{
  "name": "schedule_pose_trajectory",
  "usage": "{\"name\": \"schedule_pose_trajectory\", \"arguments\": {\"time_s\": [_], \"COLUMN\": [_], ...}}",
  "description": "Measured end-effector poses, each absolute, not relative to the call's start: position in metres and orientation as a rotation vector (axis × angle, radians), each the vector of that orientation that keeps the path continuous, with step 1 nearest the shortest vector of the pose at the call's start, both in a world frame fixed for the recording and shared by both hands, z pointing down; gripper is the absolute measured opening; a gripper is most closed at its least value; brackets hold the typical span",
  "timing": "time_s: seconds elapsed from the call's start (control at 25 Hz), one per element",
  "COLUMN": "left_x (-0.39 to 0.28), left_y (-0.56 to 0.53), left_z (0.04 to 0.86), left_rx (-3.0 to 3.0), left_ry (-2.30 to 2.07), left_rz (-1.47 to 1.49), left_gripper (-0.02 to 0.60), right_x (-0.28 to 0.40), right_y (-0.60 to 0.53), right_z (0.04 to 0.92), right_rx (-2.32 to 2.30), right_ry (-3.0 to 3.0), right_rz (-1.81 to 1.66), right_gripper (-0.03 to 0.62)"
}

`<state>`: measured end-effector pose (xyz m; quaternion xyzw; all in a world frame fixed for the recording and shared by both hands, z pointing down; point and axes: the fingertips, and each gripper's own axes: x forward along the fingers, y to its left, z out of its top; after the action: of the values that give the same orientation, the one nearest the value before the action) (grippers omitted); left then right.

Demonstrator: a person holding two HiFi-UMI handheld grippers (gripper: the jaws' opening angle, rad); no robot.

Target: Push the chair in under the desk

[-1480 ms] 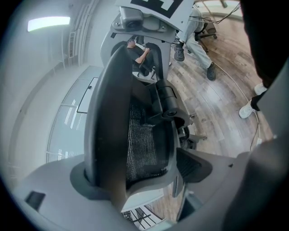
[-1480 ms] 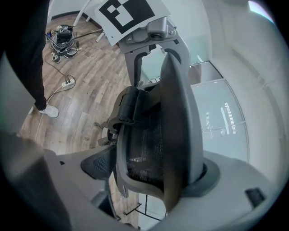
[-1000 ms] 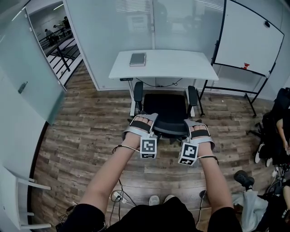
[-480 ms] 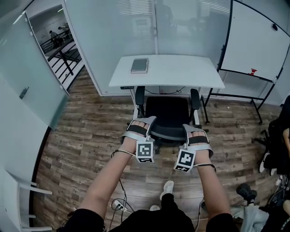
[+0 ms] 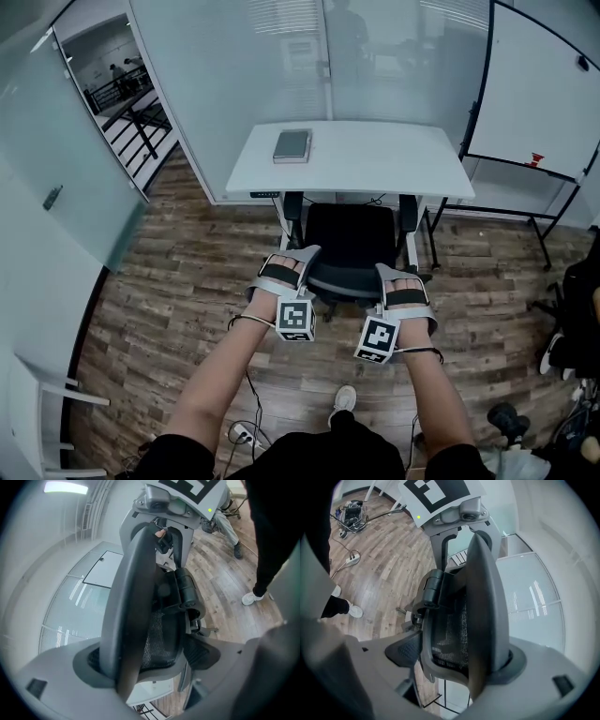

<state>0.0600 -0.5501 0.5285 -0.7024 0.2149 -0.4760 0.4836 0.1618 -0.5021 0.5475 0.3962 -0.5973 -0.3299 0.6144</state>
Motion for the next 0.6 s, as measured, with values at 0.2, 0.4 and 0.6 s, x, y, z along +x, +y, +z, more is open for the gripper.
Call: {"name": "schedule_pose_trajectory", "arguments": {"time_s": [0.2, 0.4, 0.6], "left_x": [0.067, 0.077, 0.084], "left_y": [-0.577, -0.6, -0.621], "left_z": [0.528, 0.528, 0.525], "left_rx": [-1.714, -1.714, -1.716], "left_ry": [0.538, 0.55, 0.572], "left_rz": [-1.163, -1.167, -1.159], "left_gripper": [0.445, 0.445, 0.445], "right_x": [0.169, 0.179, 0.182], "right_y": [-0.531, -0.556, -0.577], "right_z": [0.545, 0.543, 0.539], "right_rx": [0.913, 0.923, 0.933], "right_ry": [-1.382, -1.39, -1.427], "right_rz": [-0.777, -0.796, -0.799], "right_gripper": [0.408, 0.408, 0.407]}}
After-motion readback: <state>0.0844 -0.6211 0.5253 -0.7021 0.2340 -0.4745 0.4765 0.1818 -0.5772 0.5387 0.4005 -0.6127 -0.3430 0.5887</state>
